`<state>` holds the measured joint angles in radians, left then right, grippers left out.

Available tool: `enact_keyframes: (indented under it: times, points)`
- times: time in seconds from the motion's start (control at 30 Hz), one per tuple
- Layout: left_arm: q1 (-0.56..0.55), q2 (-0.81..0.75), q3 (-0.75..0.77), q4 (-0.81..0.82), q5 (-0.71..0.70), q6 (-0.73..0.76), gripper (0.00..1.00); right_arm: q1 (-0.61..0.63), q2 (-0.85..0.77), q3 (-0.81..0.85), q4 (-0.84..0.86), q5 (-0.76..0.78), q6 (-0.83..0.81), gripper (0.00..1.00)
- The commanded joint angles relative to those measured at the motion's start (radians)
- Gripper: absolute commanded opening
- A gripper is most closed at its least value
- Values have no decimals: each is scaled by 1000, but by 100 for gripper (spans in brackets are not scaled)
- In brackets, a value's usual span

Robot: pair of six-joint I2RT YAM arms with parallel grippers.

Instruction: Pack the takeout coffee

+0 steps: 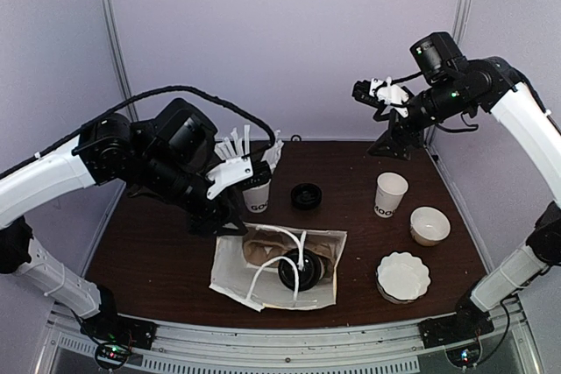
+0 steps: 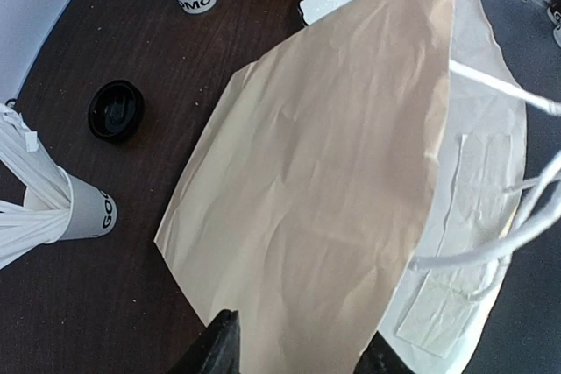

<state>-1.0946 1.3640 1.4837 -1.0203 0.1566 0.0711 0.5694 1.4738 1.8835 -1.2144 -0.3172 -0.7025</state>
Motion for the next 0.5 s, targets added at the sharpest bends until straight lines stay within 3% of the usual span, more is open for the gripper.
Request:
enact_keyframes:
  times: [0.0, 0.2, 0.37, 0.47]
  points:
    - [1, 5, -5, 57, -35, 22, 43, -9, 15, 5, 8, -16, 14, 90]
    - [1, 44, 39, 58, -15, 40, 41, -12, 9, -9, 8, -18, 12, 91]
    - [2, 76, 74, 40, -8, 45, 22, -18, -3, -27, 13, -16, 9, 90]
    - [1, 97, 101, 21, 13, 48, 18, -24, -12, -41, 21, -17, 9, 90]
